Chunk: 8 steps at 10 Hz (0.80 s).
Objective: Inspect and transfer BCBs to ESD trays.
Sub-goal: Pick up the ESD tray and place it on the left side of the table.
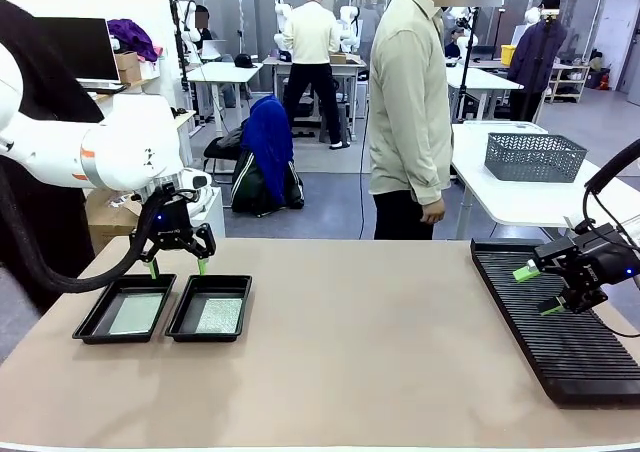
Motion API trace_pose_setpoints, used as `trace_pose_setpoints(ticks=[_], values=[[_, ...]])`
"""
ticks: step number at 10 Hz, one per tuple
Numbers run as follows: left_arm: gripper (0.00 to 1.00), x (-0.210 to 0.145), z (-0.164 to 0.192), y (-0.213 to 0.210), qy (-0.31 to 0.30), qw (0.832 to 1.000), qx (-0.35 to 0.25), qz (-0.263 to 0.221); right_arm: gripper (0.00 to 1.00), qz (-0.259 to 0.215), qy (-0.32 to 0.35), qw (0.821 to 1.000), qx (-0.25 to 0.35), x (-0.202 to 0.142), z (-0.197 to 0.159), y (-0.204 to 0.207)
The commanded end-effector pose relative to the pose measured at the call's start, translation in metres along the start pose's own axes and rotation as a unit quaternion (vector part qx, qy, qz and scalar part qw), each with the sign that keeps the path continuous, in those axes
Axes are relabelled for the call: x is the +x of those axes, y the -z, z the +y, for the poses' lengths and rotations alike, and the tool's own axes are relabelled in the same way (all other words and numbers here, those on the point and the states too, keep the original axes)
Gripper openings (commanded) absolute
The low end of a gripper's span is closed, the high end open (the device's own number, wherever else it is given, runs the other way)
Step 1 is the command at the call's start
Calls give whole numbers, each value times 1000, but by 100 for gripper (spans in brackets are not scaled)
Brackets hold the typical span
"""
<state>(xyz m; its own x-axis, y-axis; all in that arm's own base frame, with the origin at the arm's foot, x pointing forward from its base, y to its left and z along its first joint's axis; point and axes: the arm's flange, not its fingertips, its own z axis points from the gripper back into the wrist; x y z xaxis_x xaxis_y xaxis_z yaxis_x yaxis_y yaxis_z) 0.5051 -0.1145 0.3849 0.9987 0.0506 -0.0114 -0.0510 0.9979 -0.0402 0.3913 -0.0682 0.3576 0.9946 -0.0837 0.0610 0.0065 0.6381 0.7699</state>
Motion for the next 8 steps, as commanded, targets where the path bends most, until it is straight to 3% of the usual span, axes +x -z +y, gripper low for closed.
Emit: trace_pose_setpoints(ticks=[1,8], values=[[100,1,0,2,-3,1000,-3,0,100,-3,4,1000,0,0,1,0],[100,1,0,2,-3,1000,-3,0,100,-3,4,1000,0,0,1,0]])
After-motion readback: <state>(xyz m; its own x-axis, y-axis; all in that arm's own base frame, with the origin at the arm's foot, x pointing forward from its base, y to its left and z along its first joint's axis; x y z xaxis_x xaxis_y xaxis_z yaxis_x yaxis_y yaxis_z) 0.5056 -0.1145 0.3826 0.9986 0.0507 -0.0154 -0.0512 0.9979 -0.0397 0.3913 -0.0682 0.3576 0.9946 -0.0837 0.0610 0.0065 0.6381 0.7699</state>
